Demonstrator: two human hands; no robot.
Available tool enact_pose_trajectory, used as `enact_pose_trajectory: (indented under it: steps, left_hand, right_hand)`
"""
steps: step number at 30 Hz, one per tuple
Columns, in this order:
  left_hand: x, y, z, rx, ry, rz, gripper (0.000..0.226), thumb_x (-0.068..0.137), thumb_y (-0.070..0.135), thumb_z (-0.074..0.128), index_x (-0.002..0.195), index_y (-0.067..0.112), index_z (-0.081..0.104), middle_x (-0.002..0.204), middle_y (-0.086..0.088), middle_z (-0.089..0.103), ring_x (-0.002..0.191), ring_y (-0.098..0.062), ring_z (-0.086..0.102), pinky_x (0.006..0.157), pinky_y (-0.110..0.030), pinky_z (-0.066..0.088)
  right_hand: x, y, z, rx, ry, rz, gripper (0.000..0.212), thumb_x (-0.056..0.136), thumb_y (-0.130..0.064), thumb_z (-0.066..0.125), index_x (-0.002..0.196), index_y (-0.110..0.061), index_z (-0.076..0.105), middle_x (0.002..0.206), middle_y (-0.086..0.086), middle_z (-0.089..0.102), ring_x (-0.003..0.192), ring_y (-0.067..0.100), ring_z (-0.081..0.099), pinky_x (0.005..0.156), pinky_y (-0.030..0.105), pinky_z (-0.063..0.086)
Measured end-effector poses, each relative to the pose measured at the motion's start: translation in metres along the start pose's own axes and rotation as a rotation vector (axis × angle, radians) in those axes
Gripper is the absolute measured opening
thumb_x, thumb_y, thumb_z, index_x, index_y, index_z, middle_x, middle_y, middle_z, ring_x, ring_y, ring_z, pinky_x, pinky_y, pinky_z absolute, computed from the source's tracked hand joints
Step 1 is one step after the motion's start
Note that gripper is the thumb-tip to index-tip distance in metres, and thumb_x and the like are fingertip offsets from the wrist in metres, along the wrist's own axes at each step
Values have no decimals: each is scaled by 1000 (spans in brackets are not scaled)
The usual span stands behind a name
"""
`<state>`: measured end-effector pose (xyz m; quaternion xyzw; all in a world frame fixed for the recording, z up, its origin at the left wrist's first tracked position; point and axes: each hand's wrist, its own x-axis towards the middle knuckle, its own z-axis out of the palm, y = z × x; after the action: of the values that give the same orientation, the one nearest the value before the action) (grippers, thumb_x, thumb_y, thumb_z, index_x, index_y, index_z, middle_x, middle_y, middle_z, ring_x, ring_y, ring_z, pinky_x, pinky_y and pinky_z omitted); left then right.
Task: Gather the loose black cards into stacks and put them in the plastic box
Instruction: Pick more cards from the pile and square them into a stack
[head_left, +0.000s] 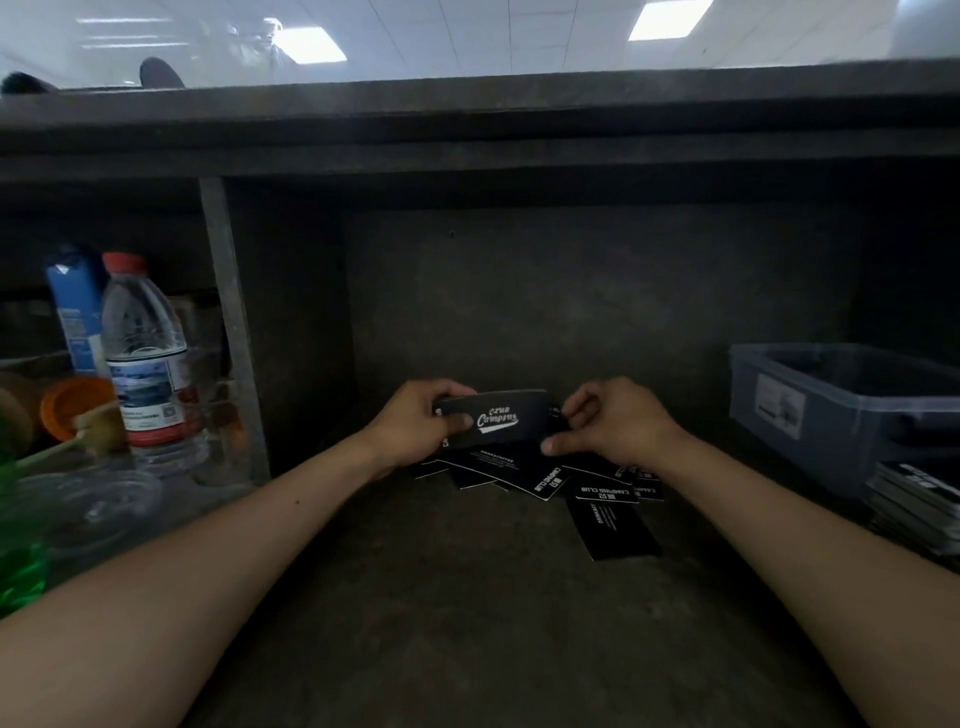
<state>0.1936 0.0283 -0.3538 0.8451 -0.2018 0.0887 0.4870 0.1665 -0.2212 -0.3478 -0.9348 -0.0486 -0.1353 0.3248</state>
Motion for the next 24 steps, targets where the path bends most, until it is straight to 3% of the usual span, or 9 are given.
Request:
enact_pose_trajectory:
  steps: [3, 8, 13, 16, 19, 22, 24]
  left_hand:
    - [2, -1, -3, -35, 75, -45, 30, 89, 0, 66, 115, 15, 69, 101, 4, 69, 86, -2, 63, 66, -6, 50]
    - [5, -7, -2, -16, 29, -50, 30, 89, 0, 67, 112, 19, 70, 98, 5, 71, 87, -5, 65, 72, -10, 52]
    - [6, -10, 0, -20, 47, -41, 31, 88, -2, 68, 113, 15, 69, 109, -4, 71, 94, -11, 64, 83, -19, 51]
    - [5, -9, 1, -49, 46, -50, 31, 87, -4, 67, 112, 15, 69, 110, -7, 71, 94, -12, 64, 82, -18, 51]
    - [5, -7, 1, -62, 56, -64, 31, 87, -5, 65, 112, 14, 69, 107, -8, 71, 92, -13, 64, 78, -18, 51]
    - [4, -5, 1, -64, 63, -73, 32, 87, -6, 63, 113, 12, 69, 102, -6, 71, 88, -11, 65, 72, -13, 51]
    - [3, -4, 1, -51, 59, -73, 32, 87, -4, 63, 113, 14, 70, 101, -4, 72, 84, -9, 66, 69, -12, 53]
  right_hand:
    - [-3, -3, -3, -161, -160, 15, 46, 54, -48, 93, 91, -31, 70, 97, -10, 70, 91, 7, 66, 88, 28, 54]
    - [-5, -4, -13, -145, -203, 71, 58, 61, -36, 93, 113, -22, 71, 109, -4, 69, 101, 13, 64, 95, 28, 51]
    - [-9, -4, -27, -216, -340, 105, 65, 58, -35, 91, 120, -32, 68, 121, -8, 63, 113, 13, 58, 103, 32, 47]
    - [-9, -4, -24, -196, -370, 55, 63, 61, -34, 88, 120, -35, 67, 115, -13, 65, 103, 6, 62, 97, 28, 50]
    - [-9, -3, -22, -206, -260, 2, 57, 66, -35, 78, 121, -31, 67, 105, -13, 70, 95, 6, 66, 90, 26, 53]
    - [-10, -4, -30, -315, 30, -44, 65, 58, -35, 58, 123, -32, 67, 101, -11, 73, 98, 14, 67, 88, 30, 54]
    - [-12, -3, -33, -337, 169, -65, 73, 58, -36, 54, 131, -33, 59, 100, -7, 73, 101, 21, 65, 86, 32, 54]
